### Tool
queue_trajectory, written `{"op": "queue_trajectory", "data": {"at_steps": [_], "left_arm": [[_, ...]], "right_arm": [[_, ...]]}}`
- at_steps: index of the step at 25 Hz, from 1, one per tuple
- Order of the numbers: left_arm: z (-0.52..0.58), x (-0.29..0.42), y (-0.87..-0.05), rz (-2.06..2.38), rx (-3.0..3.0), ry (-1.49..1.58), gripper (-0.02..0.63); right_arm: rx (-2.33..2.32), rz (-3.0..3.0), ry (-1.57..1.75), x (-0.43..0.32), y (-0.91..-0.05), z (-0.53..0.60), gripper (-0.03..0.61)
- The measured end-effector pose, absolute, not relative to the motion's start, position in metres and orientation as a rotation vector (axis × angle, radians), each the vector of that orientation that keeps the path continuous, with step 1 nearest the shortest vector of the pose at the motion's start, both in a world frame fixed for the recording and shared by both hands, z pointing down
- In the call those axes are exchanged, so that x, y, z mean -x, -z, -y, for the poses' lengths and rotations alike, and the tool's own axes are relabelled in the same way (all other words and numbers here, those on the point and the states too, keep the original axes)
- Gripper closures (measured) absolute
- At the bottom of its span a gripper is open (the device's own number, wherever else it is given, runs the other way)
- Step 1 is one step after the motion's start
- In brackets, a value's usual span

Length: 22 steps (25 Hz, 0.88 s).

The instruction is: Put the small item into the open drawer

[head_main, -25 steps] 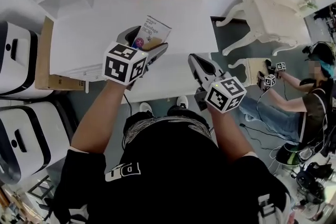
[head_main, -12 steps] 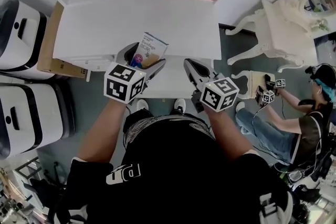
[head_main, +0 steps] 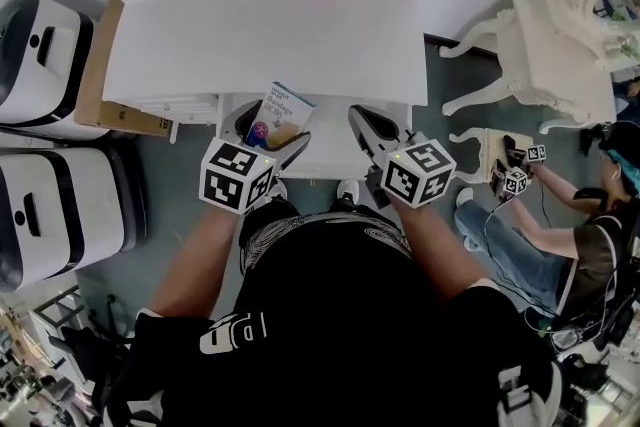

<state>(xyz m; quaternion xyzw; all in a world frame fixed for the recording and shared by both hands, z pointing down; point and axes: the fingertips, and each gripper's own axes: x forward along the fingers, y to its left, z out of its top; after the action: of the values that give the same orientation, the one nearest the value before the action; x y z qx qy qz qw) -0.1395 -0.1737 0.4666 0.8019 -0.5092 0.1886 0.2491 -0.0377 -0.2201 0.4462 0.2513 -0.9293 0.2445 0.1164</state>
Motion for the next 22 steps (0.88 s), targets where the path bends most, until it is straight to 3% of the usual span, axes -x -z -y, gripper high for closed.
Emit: {"op": "queue_trajectory", "data": {"at_steps": [22], "left_arm": [[0.18,0.091,-0.59,1.167,-2.098,-0.892,0.189]], "right_arm": [[-0.857,2.704,-0.778,-0.002,-0.458,0.229,0.569]]}}
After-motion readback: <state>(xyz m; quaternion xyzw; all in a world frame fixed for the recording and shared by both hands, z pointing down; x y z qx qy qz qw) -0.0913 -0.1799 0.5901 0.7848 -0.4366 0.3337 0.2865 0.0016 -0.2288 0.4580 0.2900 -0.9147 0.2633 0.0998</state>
